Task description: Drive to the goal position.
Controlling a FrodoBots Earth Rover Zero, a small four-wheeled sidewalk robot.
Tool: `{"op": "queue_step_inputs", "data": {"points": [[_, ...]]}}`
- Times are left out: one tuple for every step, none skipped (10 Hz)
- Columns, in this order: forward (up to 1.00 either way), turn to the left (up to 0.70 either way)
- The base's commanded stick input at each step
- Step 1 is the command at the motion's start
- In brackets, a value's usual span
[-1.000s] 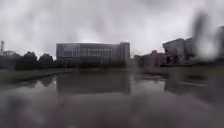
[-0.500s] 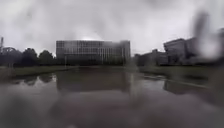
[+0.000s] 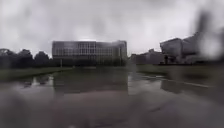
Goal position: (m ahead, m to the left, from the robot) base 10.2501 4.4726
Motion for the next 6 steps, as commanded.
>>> {"op": "queue_step_inputs", "data": {"points": [[0.7,0.0],[0.7,0.0],[0.7,0.0],[0.7,0.0],[0.7,0.0],[0.7,0.0]]}}
